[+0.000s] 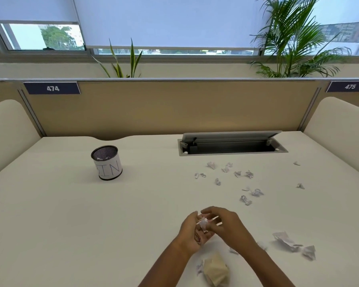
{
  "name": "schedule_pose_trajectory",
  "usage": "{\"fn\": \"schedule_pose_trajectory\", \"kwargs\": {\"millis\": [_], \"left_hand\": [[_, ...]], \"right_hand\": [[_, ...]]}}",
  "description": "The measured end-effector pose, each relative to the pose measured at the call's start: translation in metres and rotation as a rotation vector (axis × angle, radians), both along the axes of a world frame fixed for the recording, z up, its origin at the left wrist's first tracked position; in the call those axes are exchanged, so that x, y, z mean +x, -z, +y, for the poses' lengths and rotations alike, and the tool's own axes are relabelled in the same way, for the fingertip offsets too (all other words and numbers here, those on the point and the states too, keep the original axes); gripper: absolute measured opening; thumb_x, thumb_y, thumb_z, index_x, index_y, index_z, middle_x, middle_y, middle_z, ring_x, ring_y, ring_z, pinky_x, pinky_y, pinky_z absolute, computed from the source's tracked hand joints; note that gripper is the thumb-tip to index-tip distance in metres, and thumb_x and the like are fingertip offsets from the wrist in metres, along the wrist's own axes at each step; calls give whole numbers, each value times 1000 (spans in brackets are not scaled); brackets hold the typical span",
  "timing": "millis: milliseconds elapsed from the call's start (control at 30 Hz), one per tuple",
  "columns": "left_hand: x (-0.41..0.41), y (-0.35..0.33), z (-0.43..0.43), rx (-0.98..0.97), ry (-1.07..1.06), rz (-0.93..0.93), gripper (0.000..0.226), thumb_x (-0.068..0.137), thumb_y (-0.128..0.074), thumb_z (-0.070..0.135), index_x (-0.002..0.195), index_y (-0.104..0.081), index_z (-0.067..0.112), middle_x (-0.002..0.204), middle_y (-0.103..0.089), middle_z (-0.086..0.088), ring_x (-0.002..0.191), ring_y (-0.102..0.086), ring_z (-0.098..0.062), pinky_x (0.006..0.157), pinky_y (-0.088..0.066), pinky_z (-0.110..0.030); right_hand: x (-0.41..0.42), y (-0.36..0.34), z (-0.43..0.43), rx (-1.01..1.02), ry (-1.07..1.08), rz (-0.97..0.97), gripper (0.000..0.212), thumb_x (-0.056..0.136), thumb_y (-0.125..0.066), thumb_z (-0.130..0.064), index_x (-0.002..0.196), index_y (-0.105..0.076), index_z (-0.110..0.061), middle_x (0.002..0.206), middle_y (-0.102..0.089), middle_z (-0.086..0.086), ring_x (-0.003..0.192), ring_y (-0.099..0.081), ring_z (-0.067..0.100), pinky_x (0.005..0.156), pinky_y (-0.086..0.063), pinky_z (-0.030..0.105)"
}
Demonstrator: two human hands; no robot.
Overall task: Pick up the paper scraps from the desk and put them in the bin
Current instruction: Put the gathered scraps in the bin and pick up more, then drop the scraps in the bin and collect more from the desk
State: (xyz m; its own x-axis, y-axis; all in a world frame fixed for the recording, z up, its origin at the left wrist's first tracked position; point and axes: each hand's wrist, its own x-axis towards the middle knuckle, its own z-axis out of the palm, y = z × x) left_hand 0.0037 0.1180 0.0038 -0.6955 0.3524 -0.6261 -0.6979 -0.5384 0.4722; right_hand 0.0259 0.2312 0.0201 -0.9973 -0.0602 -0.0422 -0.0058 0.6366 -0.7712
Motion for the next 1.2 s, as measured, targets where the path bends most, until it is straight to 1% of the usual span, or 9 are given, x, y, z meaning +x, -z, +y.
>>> {"fn": "schedule_pose_trajectory", "kwargs": {"millis": [133,333,433,533,633,767,933,1067,1200], "left_hand": [[-5,-2,-7,8,-47,-61,29,98,-36,10,82,-55,-5,83,-55,-19,69,-54,-26,46,-56,-27],[-12,4,-14,-3,-103,-72,28,97,-33,3,79,-53,-5,81,-52,-18,69,-51,-29,37,-53,-27],[-13,6,-12,-1,-85,-68,28,97,-33,3,80,-53,-5,82,-53,-18,71,-52,-29,38,-54,-27],[-14,6,-12,-2,-73,-68,28,97,-33,4,80,-53,-6,83,-54,-19,72,-53,-29,40,-54,-26],[-16,3,-13,-20,-77,-58,28,97,-34,5,80,-53,-5,84,-53,-18,72,-53,-28,52,-56,-31],[-16,0,-19,-41,-77,-47,29,96,-35,6,78,-56,-1,80,-59,-17,67,-53,-24,59,-52,-30],[-25,-8,-37,94,-100,-1,38,95,-28,-1,70,-57,-1,42,-62,-12,32,-59,-15,33,-48,-14],[-46,-16,-71,70,-219,-27,29,95,-34,1,73,-53,-4,67,-58,-20,61,-54,-26,38,-54,-24],[-87,-43,-125,20,-366,35,29,96,-32,6,71,-46,1,71,-49,-17,55,-55,-25,50,-55,-19]], "right_hand": [[2,0,10,102,40,26,22,84,-63,-11,105,-64,-18,92,-60,-1,77,-57,8,66,-41,6],[22,18,40,484,-15,-306,35,78,-69,-20,109,-56,-17,101,-43,3,89,-44,15,74,-34,21],[21,22,37,459,7,-257,15,80,-62,-11,84,-55,-24,85,-44,-5,80,-45,10,66,-34,17],[12,24,31,452,14,-192,29,82,-50,-1,72,-59,-27,69,-45,-16,60,-41,-3,54,-34,8],[-1,18,16,339,82,-153,25,80,-53,2,78,-69,-16,87,-69,4,69,-52,10,63,-39,14],[-16,5,-14,137,110,23,26,76,-55,5,71,-67,-18,82,-65,7,70,-56,14,63,-41,16],[-31,-2,-58,10,14,169,16,83,-56,-2,89,-69,-10,94,-68,6,83,-61,11,71,-47,12],[-45,5,-65,-39,82,324,12,85,-58,-3,92,-67,-9,96,-68,7,93,-63,19,84,-53,32],[-60,37,-55,221,-15,112,29,93,-52,-24,120,-52,-14,130,-51,3,124,-45,18,101,-34,22]]}}
